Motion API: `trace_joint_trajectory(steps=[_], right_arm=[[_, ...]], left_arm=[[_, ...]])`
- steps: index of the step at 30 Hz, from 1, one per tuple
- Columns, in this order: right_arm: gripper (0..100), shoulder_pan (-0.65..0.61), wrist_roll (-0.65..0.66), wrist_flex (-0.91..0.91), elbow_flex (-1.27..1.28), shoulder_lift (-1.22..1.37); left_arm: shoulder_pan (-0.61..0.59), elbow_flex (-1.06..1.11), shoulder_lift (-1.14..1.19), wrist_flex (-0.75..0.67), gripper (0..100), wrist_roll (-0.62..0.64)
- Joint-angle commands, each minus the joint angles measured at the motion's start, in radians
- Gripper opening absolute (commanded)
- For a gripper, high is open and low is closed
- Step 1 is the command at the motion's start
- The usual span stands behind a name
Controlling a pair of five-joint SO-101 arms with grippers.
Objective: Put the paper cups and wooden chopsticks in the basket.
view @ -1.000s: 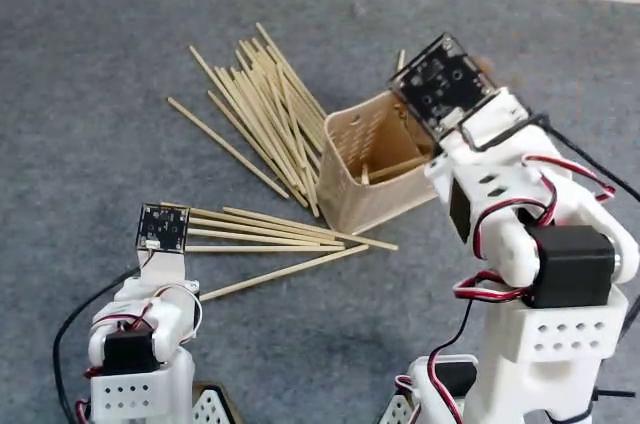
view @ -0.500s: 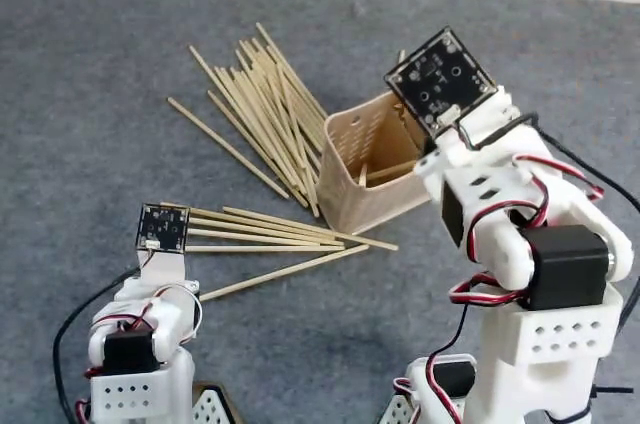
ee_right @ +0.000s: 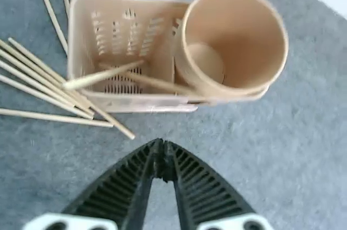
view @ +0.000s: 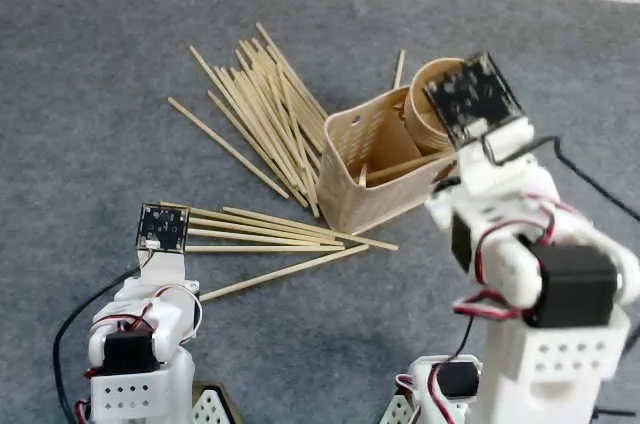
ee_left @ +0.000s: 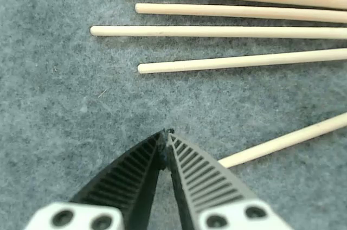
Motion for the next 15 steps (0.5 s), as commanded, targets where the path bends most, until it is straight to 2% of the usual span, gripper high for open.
trace_joint_trajectory(steps=[1,9,15], right_arm=[[0.5,0.012,-0.017,-0.002,0.096,-0.151],[0.5,0.015,-0.028,-0.036,0.516,-0.478],[0.5,0.039,-0.19,-0.119,0.791,-0.774]], left_arm=[[-0.005,0.022,-0.008,0.006,1,-0.006],[-0.001,0.022,-0.01,0.002,1,-0.009],[0.031,-0.067,-0.012,0.0,1,-0.011]])
